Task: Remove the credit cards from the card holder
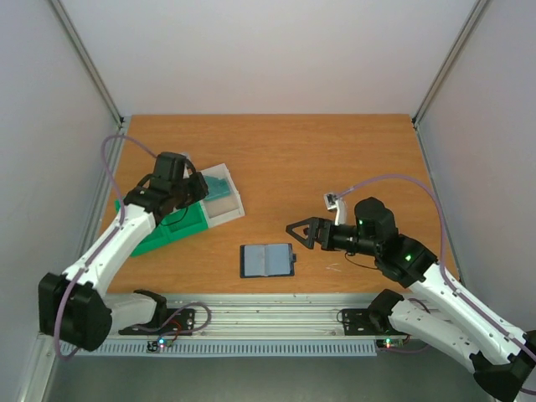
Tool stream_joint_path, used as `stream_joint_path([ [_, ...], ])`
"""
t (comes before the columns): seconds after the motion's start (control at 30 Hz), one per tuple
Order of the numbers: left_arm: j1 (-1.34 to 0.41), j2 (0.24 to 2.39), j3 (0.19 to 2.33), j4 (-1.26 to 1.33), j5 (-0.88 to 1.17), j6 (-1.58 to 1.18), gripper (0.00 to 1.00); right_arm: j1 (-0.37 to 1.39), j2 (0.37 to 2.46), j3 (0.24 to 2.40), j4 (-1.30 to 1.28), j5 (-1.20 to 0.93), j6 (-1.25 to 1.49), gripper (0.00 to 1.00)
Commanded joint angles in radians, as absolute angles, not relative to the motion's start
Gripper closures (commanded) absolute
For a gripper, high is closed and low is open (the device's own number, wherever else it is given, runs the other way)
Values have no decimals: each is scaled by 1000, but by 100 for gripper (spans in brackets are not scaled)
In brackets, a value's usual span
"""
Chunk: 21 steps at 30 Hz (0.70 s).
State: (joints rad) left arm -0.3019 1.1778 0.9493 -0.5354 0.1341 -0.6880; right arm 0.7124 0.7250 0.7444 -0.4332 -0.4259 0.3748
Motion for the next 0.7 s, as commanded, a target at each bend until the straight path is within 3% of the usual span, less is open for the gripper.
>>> stream_joint_path([
  [0.0, -276, 1272, 1009, -500, 74, -646, 99, 715, 703, 769, -473, -427, 321, 1],
  [0.67, -261, 1577, 1140, -416, 41, -646, 100, 716, 684, 776, -535, -434, 285, 1],
])
